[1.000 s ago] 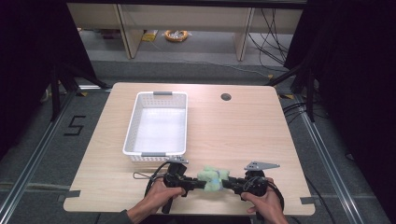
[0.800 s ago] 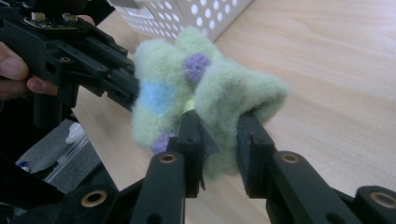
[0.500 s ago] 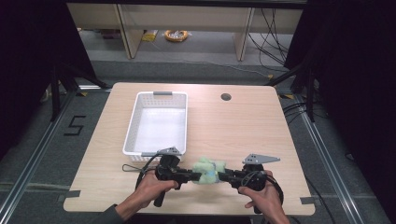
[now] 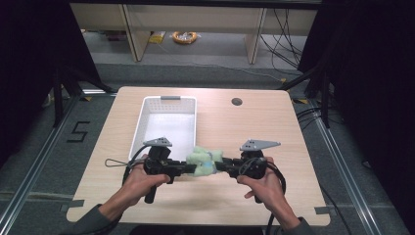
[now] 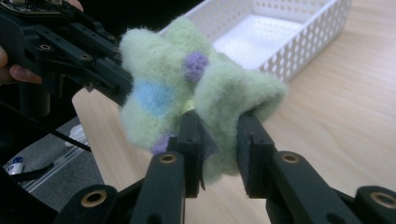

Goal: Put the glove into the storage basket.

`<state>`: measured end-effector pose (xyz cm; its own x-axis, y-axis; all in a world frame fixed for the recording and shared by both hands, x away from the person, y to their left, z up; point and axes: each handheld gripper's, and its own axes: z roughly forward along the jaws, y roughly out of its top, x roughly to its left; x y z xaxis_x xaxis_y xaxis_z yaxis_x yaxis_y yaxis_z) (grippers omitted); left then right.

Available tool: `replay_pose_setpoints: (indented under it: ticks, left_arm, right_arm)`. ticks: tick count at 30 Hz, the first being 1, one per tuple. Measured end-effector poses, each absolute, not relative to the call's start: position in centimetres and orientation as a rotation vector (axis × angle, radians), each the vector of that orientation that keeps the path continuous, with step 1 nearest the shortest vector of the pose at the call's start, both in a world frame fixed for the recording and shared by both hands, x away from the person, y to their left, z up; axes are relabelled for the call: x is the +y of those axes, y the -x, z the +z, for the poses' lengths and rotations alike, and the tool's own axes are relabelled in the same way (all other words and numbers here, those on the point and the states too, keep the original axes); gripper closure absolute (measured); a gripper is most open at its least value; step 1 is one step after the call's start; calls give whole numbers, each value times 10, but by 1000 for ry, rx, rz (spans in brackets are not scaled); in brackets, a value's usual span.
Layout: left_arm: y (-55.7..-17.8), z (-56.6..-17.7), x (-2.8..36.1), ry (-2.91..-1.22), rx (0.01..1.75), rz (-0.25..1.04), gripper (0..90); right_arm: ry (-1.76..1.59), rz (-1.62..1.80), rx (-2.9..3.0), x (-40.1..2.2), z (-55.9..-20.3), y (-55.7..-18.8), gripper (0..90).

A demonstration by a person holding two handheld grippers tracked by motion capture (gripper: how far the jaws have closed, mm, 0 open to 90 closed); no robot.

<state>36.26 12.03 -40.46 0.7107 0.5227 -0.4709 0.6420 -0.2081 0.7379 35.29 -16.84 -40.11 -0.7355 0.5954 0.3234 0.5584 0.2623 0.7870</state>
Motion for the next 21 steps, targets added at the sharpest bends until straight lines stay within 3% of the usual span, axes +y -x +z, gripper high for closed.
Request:
replay_pose_setpoints:
  ticks: [8, 21]
  left_arm:
    - [-380, -386, 149, -1863, 958, -100, 784]
    - [-412, -390, 190, -1825, 1061, -122, 782]
  right_arm:
    - [-1102, 1520, 2496, -140, -381, -379, 736]
    - [-1078, 1479, 2561, -95, -378, -419, 736]
